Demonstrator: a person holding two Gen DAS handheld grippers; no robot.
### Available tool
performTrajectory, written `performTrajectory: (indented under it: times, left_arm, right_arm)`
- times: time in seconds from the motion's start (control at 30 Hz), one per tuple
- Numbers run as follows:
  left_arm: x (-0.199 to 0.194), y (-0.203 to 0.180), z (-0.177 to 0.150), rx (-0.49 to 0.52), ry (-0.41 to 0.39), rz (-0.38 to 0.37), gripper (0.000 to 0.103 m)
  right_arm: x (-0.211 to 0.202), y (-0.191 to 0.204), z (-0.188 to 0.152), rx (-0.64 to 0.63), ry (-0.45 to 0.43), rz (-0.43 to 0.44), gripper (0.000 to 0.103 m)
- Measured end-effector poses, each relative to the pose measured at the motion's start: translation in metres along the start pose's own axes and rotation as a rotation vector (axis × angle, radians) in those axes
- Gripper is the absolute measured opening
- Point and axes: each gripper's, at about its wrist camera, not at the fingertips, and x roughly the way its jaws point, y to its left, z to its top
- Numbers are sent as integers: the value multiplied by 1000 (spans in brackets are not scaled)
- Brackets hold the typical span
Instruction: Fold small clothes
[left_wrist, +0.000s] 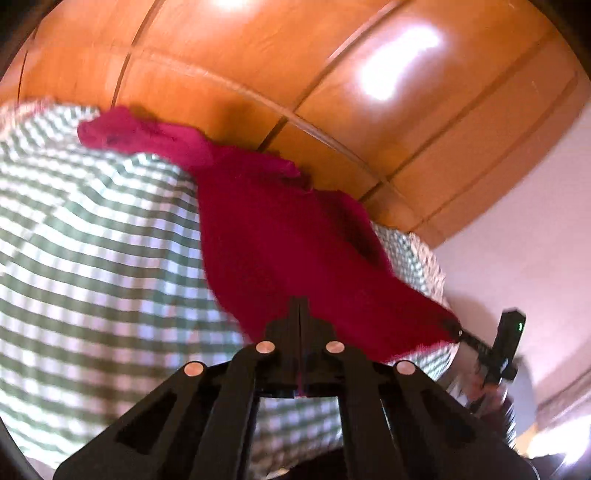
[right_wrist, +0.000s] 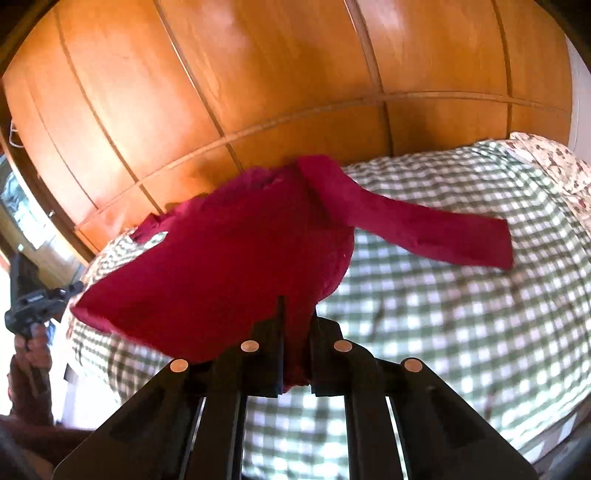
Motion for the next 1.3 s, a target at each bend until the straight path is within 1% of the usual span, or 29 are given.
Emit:
performTrajectory:
  times: [0.07,0.1,0.13,0.17,0.2,0.27,0.3,0.37,0.4,0.47,0.5,0.53,0.57,0.6,0.67,0.7,0.73,0.77,0.8,0.83,0.87,0.93,1.0,1.13,1.17,1.2,1.23,1.27,1.3]
  left_arm:
    - [-14,3,-9,15,-4,24,2]
    - [-19,10,-17,11,-18,60,10]
    - [-19,18,-22,-8,-18,71,18]
    - [-19,30,-29,-43,-14,77,37]
    - [-13,45,-38,-103,-7,77,45]
    - [-1,63,-55,-166,13,75,46]
    - [11,71,-66,-193,32,81,48]
    - [31,80,-81,-229,63,81,50]
    - [44,84,-91,-256,86,66,50]
    - [61,86,-100,-290,101,37,49]
    - [68,85,-102,-294,105,17,38]
    - [71,84,-102,-286,109,14,30]
    - [74,81,-102,-270,112,17,20]
    - [76,77,-101,-245,112,25,10]
    - [78,73,-99,-214,112,48,7]
    - [75,71,-98,-195,108,61,6]
    - [71,68,-98,-174,103,73,6]
    - [67,66,-95,-154,98,86,6]
    - [64,64,-94,-139,95,97,5]
    - [59,62,-95,-128,93,104,5]
    - [53,62,-99,-118,91,109,5]
    - [40,59,-103,-97,86,117,5]
    - [31,57,-110,-100,99,108,5]
    - [29,56,-131,-105,157,105,7]
    - [28,60,-132,-126,154,117,19]
    - [25,63,-131,-147,143,121,28]
    - [21,72,-126,-186,112,121,31]
    - [17,78,-122,-210,86,128,34]
    - [11,86,-115,-234,53,145,35]
  right_arm:
    - [4,-6,-15,3,52,-30,8]
    - [9,-12,-24,22,83,-30,8]
    - [16,-17,-35,40,111,-30,8]
    - [25,-22,-49,50,147,-56,7]
    - [30,-25,-57,57,165,-76,7]
    - [45,-36,-75,97,210,-121,7]
    - [50,-36,-83,107,221,-135,7]
    - [56,-39,-91,117,233,-153,7]
    - [59,-41,-92,128,234,-156,7]
    - [61,-43,-92,158,229,-145,7]
    - [61,-46,-91,180,221,-129,13]
    - [62,-48,-90,193,216,-120,28]
    - [61,-51,-88,212,208,-106,40]
    - [62,-53,-88,226,201,-100,57]
    - [68,-57,-89,245,203,-88,58]
    - [70,-57,-92,246,208,-91,56]
    - [73,-56,-93,241,212,-103,40]
    - [74,-52,-94,225,217,-106,28]
    - [75,-50,-94,214,224,-92,11]
    - [72,-47,-94,198,228,-87,8]
    - [67,-41,-93,154,226,-99,7]
    - [51,-33,-93,83,222,-90,7]
    - [40,-31,-95,38,229,-92,7]
    - [38,-35,-109,-9,297,-112,7]
    - [40,-38,-111,0,309,-114,7]
    - [40,-41,-111,14,305,-121,7]
    - [41,-45,-110,28,293,-134,11]
    - [40,-47,-104,43,269,-147,18]
    - [38,-48,-98,50,242,-168,37]
